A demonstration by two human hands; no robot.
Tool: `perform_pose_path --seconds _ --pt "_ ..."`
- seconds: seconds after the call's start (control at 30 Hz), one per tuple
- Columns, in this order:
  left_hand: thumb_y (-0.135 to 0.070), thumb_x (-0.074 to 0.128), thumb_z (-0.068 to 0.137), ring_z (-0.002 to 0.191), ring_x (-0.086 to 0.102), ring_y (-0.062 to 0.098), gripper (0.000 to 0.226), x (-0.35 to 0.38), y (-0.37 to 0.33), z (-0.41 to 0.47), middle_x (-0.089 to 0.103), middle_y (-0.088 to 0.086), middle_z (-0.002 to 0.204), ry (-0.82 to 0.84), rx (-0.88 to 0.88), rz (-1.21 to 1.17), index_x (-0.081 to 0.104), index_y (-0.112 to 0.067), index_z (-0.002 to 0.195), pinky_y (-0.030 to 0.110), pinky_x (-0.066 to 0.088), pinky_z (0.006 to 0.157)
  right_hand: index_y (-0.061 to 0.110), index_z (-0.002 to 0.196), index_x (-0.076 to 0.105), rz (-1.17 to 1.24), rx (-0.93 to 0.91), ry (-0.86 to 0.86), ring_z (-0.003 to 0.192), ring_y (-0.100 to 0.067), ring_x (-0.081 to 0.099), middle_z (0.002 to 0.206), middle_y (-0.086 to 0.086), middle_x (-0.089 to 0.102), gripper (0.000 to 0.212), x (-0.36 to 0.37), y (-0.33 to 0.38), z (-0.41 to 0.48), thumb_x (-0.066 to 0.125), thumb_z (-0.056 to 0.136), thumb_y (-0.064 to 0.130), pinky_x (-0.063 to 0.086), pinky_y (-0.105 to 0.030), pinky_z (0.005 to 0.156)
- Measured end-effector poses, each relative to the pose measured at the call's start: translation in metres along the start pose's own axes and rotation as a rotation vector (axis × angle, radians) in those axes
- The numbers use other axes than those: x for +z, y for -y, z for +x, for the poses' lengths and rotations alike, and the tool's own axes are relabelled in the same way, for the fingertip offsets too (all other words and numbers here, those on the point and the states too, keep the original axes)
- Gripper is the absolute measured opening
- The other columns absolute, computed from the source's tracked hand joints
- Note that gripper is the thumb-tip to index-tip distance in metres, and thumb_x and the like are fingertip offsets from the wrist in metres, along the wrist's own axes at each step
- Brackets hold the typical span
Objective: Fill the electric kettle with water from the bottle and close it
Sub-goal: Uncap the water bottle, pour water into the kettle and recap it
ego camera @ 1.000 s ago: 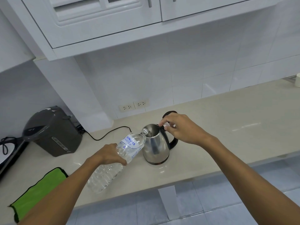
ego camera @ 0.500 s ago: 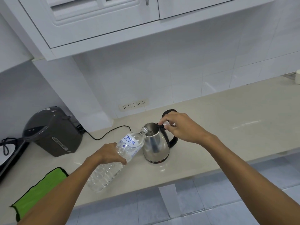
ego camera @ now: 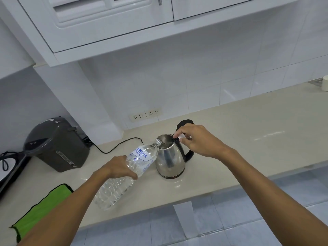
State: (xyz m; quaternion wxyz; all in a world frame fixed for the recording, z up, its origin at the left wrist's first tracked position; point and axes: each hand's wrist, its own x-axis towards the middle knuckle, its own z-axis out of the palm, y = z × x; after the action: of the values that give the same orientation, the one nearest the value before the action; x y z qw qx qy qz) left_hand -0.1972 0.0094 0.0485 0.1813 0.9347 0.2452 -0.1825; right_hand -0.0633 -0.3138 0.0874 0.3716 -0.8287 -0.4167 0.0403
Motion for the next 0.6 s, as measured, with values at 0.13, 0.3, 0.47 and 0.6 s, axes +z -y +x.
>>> perform_pose_path --seconds 0.13,0.3,0.47,0.6 --pt "-0.058 0.092 0.045 0.091 0.072 0.009 0.075 -0.001 0.002 0.001 0.074 -0.008 0.102 -0.008 -0.005 -0.012 0.067 -0.027 0.108 0.029 0.061 0.08 0.03 0.114 0.073 0.017 0.006 0.001 0.092 -0.008 0.061 0.108 0.007 0.063 0.022 0.003 0.002 0.002 0.062 0.1 0.018 0.05 -0.024 0.087" --pt "-0.052 0.094 0.051 0.092 0.07 0.008 0.066 0.0 0.002 0.0 0.074 -0.008 0.102 -0.014 0.004 -0.054 0.066 -0.028 0.105 0.025 0.055 0.073 0.031 0.113 0.072 0.068 0.036 -0.03 0.094 -0.009 0.066 0.108 0.006 0.065 0.017 0.008 0.007 0.004 0.062 0.101 0.024 0.053 -0.026 0.087" --pt "-0.042 0.096 0.06 0.093 0.07 0.007 0.055 0.01 0.002 -0.001 0.074 -0.009 0.101 -0.027 0.017 -0.111 0.066 -0.028 0.105 0.022 0.052 0.07 0.028 0.111 0.071 0.151 0.066 -0.061 0.084 -0.001 0.068 0.095 0.014 0.071 0.015 0.013 0.013 0.005 0.059 0.103 0.028 0.05 -0.018 0.075" --pt "-0.042 0.094 0.059 0.091 0.072 0.007 0.058 0.021 0.004 -0.001 0.076 -0.009 0.099 -0.032 0.032 -0.186 0.068 -0.029 0.109 0.022 0.055 0.072 0.026 0.111 0.07 0.167 0.077 -0.058 0.081 -0.002 0.069 0.093 0.011 0.072 0.014 0.019 0.017 0.006 0.059 0.103 0.027 0.054 -0.019 0.075"
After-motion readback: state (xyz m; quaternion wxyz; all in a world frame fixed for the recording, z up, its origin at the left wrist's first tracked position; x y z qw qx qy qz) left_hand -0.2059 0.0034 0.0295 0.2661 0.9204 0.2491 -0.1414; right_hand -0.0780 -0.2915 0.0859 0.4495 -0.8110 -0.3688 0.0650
